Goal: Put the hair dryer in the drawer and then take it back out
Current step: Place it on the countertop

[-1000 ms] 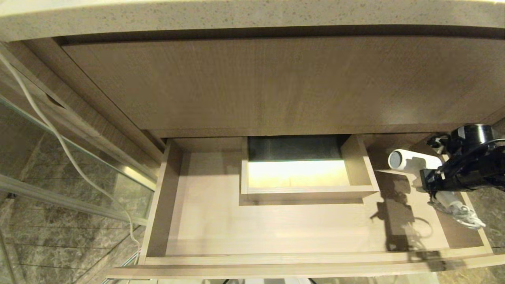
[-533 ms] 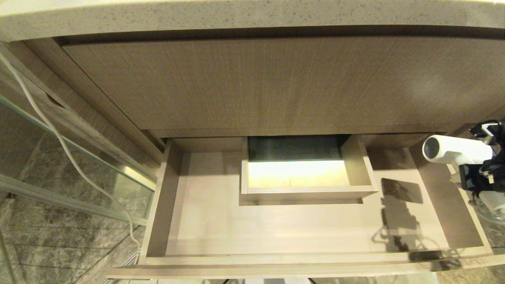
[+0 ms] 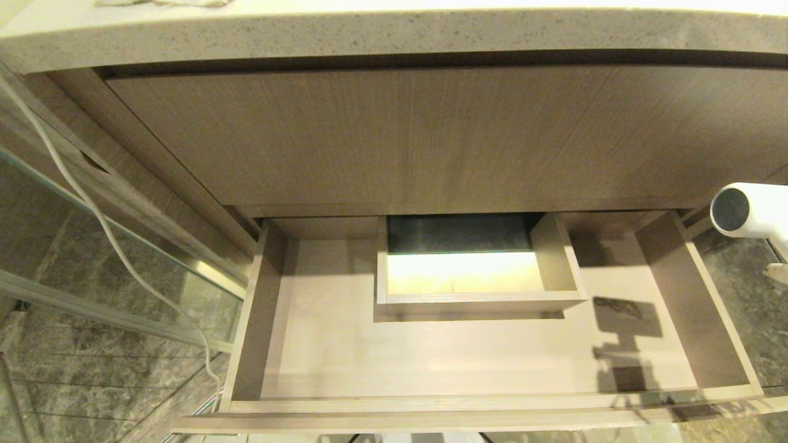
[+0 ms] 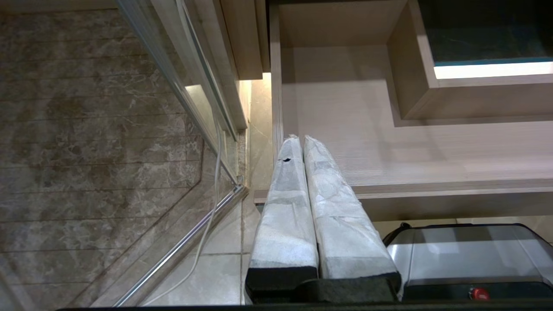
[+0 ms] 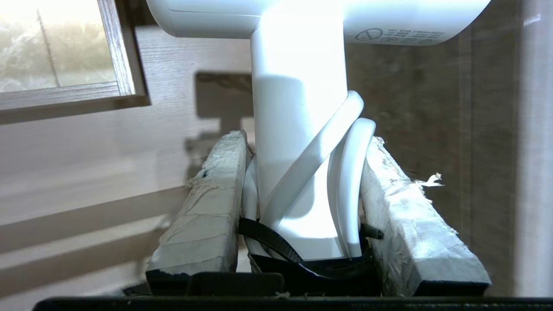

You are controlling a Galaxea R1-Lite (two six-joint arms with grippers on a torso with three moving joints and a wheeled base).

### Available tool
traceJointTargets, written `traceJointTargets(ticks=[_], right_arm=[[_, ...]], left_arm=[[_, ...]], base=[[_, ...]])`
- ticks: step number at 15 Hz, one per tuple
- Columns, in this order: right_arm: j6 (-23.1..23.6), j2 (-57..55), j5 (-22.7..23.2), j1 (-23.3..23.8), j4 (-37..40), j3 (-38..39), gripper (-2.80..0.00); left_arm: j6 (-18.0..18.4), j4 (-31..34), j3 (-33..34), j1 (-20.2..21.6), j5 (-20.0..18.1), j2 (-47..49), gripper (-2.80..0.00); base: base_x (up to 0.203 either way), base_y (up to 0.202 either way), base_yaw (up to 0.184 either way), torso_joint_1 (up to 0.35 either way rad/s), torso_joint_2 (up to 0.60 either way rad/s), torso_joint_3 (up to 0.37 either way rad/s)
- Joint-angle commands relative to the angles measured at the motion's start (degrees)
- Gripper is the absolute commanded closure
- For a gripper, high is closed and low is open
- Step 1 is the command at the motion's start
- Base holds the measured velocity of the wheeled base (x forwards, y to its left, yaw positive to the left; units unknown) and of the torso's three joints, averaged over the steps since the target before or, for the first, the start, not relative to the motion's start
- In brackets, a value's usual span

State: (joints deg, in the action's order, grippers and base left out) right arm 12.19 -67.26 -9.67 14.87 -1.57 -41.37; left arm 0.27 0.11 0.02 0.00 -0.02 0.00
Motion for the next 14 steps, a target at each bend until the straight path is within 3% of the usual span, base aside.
traceJointTargets(ticks=[1, 4, 7, 14], right_arm=[[1.42, 10.01, -0.17, 0.1, 0.65, 3.44, 0.0], [3.44, 15.35, -0.18, 0.16, 1.25, 7.0, 0.0], [5.0, 20.9, -0.22, 0.16, 1.68, 7.35, 0.0], [5.66, 22.42, -0.18, 0.16, 1.78, 5.11, 0.0]], left_arm=[[0.0, -0.02, 0.06, 0.0, 0.02, 0.0, 0.0], [0.0, -0.02, 0.06, 0.0, 0.02, 0.0, 0.0], [0.0, -0.02, 0.05, 0.0, 0.02, 0.0, 0.0], [0.0, -0.02, 0.06, 0.0, 0.02, -0.02, 0.0]], base=[[0.0, 0.0, 0.0, 0.176, -0.37, -0.149], [0.0, 0.0, 0.0, 0.074, -0.45, -0.195], [0.0, 0.0, 0.0, 0.403, -0.5, -0.222], [0.0, 0.0, 0.0, 0.32, -0.53, -0.245]])
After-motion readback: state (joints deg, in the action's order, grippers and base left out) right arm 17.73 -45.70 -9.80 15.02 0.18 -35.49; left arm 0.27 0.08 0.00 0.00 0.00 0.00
